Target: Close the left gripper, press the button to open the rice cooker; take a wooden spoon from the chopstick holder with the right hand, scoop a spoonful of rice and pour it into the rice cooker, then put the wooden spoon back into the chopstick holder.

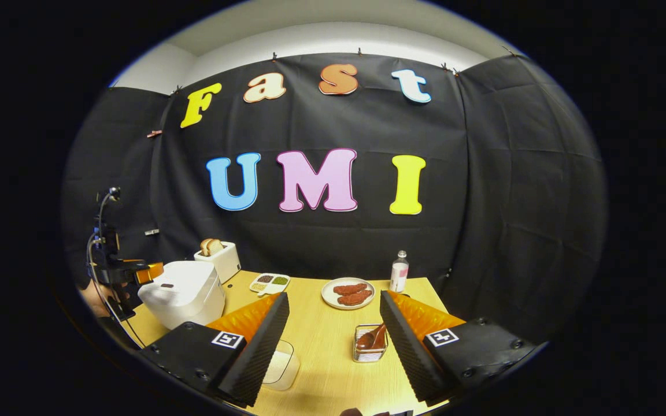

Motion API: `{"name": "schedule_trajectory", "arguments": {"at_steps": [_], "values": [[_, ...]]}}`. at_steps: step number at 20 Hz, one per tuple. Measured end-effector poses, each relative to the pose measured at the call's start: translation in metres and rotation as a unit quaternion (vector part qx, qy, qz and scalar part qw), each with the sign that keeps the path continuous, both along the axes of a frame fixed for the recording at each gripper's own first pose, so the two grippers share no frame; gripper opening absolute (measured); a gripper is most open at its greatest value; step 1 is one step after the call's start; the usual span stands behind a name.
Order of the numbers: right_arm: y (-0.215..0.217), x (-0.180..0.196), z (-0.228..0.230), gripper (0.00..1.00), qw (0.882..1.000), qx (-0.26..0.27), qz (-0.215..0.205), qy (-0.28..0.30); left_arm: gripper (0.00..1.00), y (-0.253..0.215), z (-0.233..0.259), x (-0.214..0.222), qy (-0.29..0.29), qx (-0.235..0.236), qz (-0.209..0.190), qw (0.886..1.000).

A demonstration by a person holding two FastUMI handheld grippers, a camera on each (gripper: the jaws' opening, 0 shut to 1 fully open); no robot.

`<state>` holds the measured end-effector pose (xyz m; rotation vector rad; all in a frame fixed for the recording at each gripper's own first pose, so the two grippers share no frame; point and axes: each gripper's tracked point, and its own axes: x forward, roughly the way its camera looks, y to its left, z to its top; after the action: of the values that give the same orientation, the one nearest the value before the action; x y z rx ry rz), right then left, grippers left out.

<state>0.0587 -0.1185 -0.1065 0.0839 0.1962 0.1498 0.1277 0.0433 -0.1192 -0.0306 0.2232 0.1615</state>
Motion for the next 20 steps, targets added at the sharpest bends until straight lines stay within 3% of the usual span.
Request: {"name": "schedule_trajectory", "arguments": {"at_steps": [9,20], "values": [[0.018,0.015,0.028,0.98,0.999,-0.003,0.014,-0.029,0.96,-0.057,0.086,-0.052,-0.083,-0.008,-0.058,0.995],[0.033,0.007,0.054,0.98,0.998,0.020,0.025,-0.054,0.97,-0.099,0.114,-0.090,-0.118,-0.010,-0.102,0.988]]}}
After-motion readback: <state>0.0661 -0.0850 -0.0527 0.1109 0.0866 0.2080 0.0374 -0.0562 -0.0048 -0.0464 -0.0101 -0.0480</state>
